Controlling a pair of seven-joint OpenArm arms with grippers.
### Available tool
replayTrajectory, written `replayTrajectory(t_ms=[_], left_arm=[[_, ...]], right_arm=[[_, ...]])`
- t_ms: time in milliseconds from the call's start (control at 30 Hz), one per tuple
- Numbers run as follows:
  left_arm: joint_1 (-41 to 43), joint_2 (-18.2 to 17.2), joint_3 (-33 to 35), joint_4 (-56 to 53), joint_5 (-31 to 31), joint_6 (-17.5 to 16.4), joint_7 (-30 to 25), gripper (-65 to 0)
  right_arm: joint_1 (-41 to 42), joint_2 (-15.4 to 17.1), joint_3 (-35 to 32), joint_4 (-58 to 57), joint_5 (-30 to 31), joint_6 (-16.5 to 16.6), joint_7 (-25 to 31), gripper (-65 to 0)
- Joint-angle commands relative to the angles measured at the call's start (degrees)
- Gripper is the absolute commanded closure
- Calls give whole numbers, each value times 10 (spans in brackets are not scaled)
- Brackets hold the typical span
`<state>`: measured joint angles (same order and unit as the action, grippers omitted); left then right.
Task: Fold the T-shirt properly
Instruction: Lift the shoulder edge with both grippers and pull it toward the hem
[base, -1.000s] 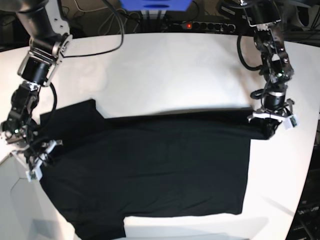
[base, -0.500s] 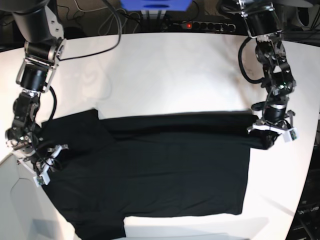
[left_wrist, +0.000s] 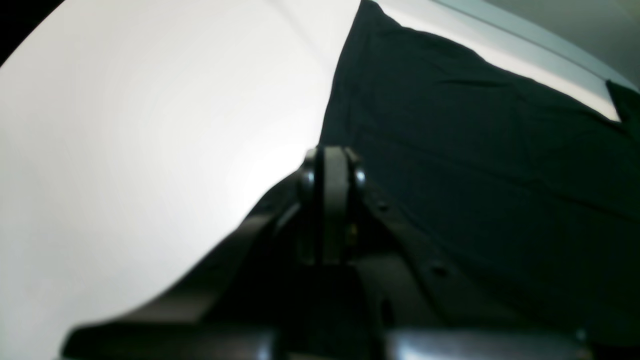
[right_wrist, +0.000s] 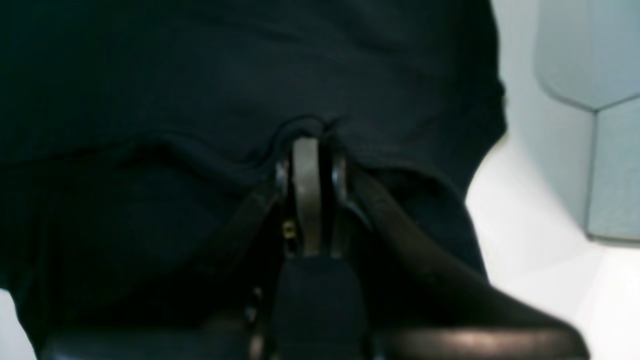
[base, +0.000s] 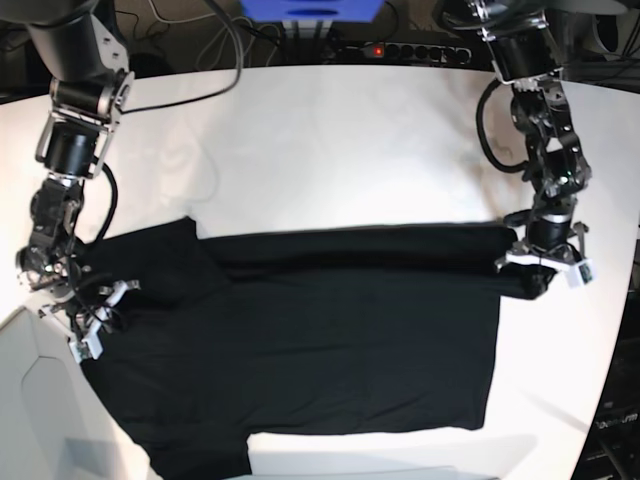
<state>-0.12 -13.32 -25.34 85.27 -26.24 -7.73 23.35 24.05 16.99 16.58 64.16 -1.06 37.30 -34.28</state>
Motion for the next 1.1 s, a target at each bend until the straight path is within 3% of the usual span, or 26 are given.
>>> replayTrajectory(t_ms=[0,100,467,533,733,800,967,1067], left_arm=[[-16,-7,-2,1,-4,-2,-14,-4],[-27,-7,-2,-18,-3,-2,-14,-4],[-59,-9,-2,-84,-3,-1,-14,-13],[-72,-9,-2,-106,-3,2,-13,-59],[-74,-10,-3,-124,-6,-2,-13,-359],[-70,-10,-3,-104,-6,-2,-13,-422],[3,-5,-5,-9,-7,-2,-14,-445],[32,4,-6,-7,-8,-2,-18,-445]], right_arm=[[19,8,2,10,10,-11,16,0],[19,8,2,10,10,-11,16,-16],[28,11,1,14,10,-12,15,-237],[28,11,2,15,10,-12,16,-267],[27,27,6,16,11,-12,14,-288],[25,28,6,16,11,-12,14,-288],[2,38,14,45,12,-12,12,-288],[-19,36,35,80,12,-12,12,-290]])
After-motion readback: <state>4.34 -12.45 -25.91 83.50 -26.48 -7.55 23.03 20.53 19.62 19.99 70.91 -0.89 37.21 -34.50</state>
